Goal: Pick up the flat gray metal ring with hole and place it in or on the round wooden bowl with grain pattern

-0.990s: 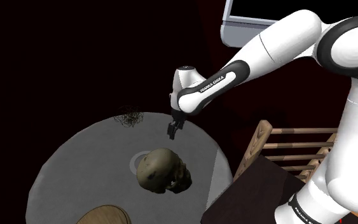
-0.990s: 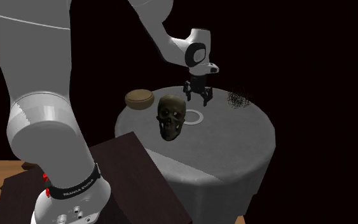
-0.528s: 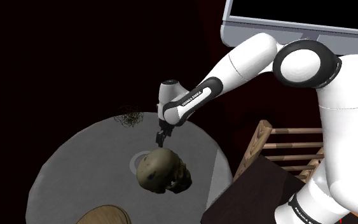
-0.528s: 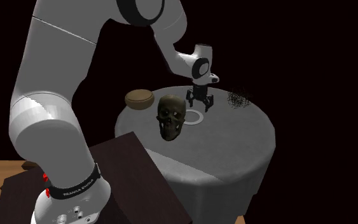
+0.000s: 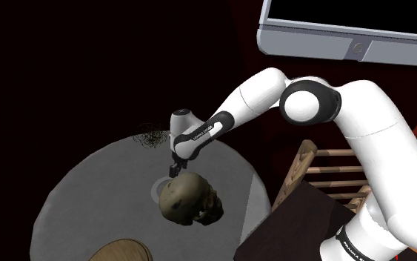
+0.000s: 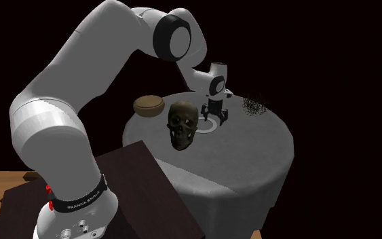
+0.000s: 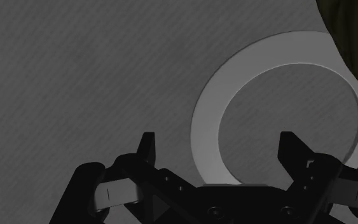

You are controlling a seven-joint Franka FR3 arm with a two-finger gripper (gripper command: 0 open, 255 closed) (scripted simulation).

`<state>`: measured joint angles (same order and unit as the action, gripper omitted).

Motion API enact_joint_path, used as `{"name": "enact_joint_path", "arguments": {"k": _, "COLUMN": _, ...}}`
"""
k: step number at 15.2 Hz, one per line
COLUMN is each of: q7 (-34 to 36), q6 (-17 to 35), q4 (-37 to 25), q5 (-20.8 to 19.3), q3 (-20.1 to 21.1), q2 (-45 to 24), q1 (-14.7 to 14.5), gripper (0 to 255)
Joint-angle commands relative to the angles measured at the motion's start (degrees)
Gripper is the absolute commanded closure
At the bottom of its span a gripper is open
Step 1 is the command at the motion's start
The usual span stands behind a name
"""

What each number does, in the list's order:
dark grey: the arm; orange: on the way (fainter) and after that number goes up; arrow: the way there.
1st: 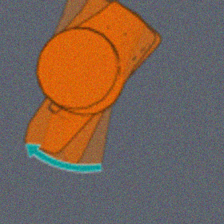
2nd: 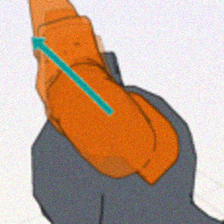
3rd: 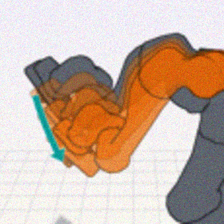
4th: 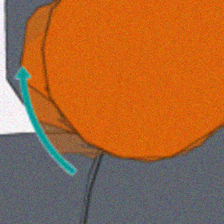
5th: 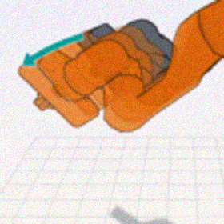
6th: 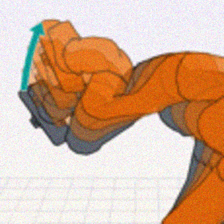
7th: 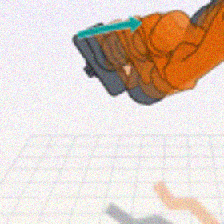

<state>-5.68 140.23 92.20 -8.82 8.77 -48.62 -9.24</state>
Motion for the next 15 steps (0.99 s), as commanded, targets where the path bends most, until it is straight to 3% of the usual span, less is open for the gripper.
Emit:
{"name": "enact_joint_path", "arguments": {"k": 1, "q7": -0.1, "q6": 0.5, "q4": -1.3, "q5": -0.2, "q3": -0.1, "q2": -1.8, "q1": -0.2, "gripper": 0}}
{"name": "enact_joint_path", "arguments": {"k": 14, "q7": 0.1, "q6": 2.3, "q4": -3.1, "q5": -0.5, "q3": -0.6, "q2": -5.5, "q1": -0.7, "gripper": 0}}
{"name": "enact_joint_path", "arguments": {"k": 15, "q7": 0.1, "q6": 2.3, "q4": -3.1, "q5": -0.5, "q3": -0.6, "q2": -5.5, "q1": -0.7, "gripper": 255}}
